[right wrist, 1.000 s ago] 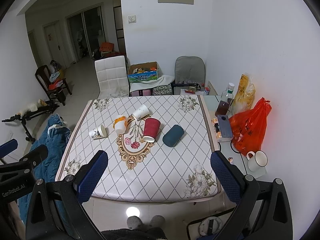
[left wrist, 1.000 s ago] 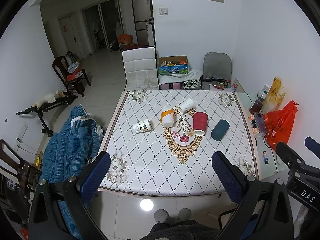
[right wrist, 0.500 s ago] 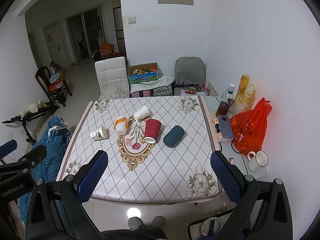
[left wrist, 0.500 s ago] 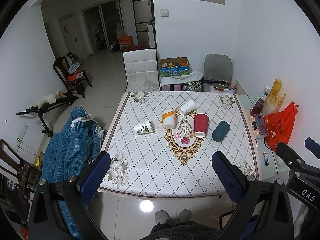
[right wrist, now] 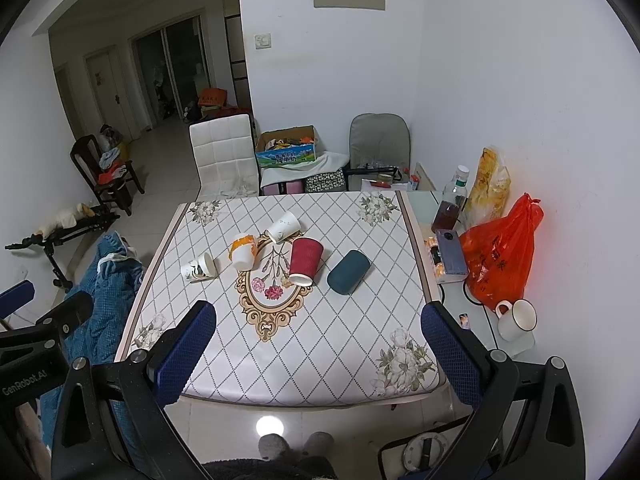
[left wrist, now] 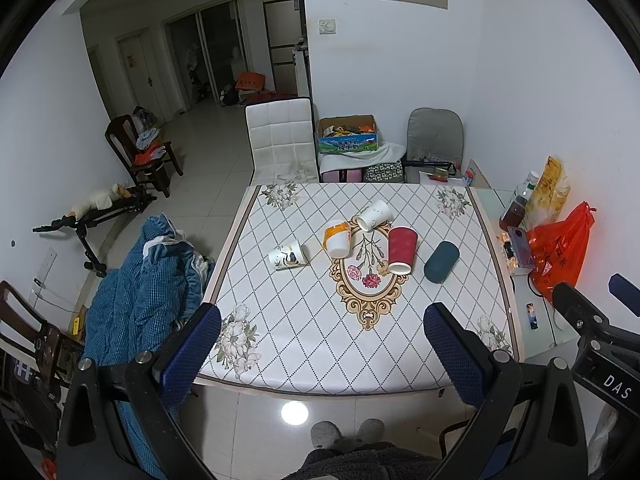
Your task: Flip cup upside down
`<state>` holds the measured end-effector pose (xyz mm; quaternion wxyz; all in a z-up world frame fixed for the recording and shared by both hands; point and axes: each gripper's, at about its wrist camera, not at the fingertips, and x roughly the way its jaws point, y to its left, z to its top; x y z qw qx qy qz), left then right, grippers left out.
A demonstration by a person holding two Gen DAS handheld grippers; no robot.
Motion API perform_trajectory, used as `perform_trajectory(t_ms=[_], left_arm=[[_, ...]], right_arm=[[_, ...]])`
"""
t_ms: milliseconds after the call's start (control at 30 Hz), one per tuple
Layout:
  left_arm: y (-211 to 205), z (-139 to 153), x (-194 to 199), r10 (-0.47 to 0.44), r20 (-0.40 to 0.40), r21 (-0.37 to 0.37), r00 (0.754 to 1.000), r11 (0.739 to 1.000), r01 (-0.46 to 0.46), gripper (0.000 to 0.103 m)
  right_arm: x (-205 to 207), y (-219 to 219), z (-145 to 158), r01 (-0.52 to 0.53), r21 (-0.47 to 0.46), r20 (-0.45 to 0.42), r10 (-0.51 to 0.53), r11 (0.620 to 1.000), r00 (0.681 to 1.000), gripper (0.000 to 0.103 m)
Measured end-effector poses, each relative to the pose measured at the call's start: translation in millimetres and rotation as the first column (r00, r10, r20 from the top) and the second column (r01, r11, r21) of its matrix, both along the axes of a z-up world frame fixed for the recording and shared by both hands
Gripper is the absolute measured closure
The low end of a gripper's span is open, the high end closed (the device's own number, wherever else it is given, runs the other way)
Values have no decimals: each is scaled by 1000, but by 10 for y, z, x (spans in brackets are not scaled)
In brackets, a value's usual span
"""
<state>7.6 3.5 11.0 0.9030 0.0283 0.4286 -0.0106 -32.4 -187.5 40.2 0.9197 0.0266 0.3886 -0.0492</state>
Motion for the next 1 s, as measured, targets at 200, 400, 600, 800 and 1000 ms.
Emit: perform_trajectory(t_ms=[200, 400, 600, 800, 1000], left_arm=[[9, 54, 56, 0, 2, 1, 1000, 1000, 0, 0], [8, 54, 50, 2, 3, 3, 1000, 1000, -2, 0], [27, 156, 117, 2, 9, 7, 1000, 1000, -2, 0], [23, 145, 87, 3, 12, 9, 1000, 1000, -3, 0], [4, 12, 60, 10, -5, 3, 1000, 1000, -10, 0]], right_arm=[[-3, -11, -3, -2, 2, 2, 2, 1000, 1000, 0], [0, 1, -3, -2, 1, 5, 2, 1000, 1000, 0], [-4, 14, 12, -4, 7, 8, 4, 1000, 1000, 0], [-31, 33, 53, -9, 13, 12, 8, 1000, 1000, 0], [10, 9, -18, -11, 23, -5, 11, 1000, 1000, 0]])
